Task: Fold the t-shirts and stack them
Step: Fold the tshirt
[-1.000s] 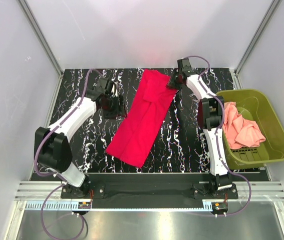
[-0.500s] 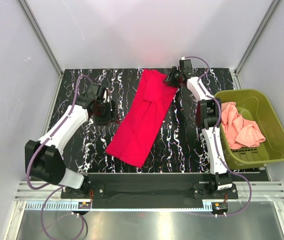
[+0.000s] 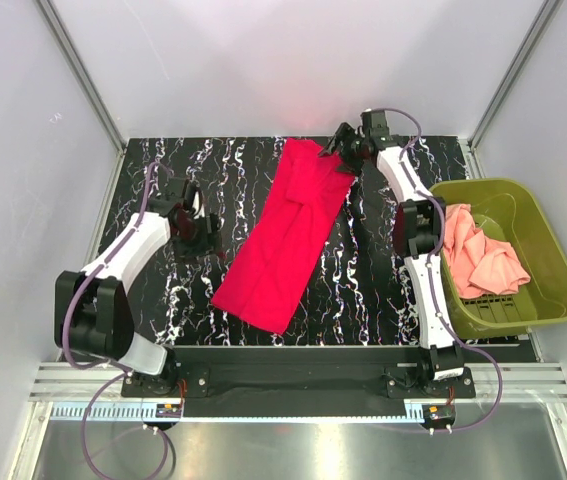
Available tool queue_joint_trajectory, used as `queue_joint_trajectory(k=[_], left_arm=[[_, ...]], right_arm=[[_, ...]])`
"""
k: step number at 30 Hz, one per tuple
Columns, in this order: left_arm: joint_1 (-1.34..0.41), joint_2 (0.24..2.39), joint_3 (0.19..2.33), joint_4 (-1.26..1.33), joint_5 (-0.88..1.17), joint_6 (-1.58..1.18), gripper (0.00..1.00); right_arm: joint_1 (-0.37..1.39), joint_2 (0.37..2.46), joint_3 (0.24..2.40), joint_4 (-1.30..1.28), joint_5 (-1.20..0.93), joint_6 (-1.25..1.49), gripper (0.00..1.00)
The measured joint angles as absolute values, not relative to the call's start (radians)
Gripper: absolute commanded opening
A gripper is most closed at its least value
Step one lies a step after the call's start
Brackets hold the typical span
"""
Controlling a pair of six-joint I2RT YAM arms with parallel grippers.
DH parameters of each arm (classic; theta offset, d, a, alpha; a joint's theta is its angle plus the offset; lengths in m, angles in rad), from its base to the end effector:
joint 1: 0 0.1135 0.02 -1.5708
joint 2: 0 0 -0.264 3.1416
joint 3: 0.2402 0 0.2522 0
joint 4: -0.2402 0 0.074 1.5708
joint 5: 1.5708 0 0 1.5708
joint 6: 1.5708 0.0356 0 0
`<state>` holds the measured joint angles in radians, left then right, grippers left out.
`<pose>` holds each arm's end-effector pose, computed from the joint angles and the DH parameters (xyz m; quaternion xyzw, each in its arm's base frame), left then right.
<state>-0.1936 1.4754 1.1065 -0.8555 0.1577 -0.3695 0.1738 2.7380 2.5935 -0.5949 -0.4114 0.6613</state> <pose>0.2757 -0.0597 0.2413 -0.0727 0.9794 -0.1223 0.1435 0.5812 0.1165 0.1694 0.1361 0.8890 0.3311 0.2856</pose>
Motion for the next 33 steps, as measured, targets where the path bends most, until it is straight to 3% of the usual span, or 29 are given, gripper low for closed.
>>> queue_joint_trajectory(k=[3, 9, 13, 19, 23, 33], left_arm=[[-0.160, 1.512, 1.068, -0.835, 0.177, -0.350, 0.75], [-0.126, 1.522, 0.930, -0.791, 0.242, -0.341, 0.69], [-0.127, 1.522, 0.870, -0.800, 0.266, -0.361, 0.62], [-0.123, 1.522, 0.869, -0.806, 0.280, -0.411, 0.49], [-0.123, 1.527, 0.863, -0.801, 0.289, -0.430, 0.45], [-0.119, 1.562, 0.828, -0.797, 0.297, -0.480, 0.39]], right_arm=[[0.174, 2.654, 2.591, -0.683, -0.410, 0.664, 0.89], [0.191, 2.318, 2.397, -0.817, -0.401, 0.616, 0.89], [0.286, 2.043, 2.104, -0.840, -0.395, 0.553, 0.82], [0.578, 1.731, 1.470, -0.742, -0.483, 0.587, 0.70], [0.623, 1.599, 1.104, -0.655, -0.520, 0.706, 0.68], [0.709, 1.547, 0.829, -0.307, -0.559, 0.958, 0.70]])
